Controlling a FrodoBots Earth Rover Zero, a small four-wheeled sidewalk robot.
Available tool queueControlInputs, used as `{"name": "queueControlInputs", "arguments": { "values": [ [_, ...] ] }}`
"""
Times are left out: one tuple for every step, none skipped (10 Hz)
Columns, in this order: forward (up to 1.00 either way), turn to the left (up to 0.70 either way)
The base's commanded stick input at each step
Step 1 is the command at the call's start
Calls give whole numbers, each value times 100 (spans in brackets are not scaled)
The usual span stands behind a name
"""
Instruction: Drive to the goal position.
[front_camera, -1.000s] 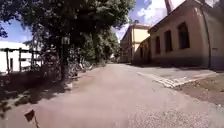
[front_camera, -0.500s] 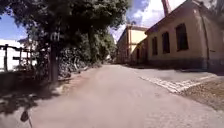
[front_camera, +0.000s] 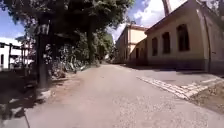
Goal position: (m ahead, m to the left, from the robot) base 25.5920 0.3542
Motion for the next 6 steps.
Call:
{"name": "queueControlInputs", "arguments": {
  "values": [
    [85,0],
    [85,0],
    [85,0],
    [85,0],
    [85,-17],
    [85,-34]
  ]
}}
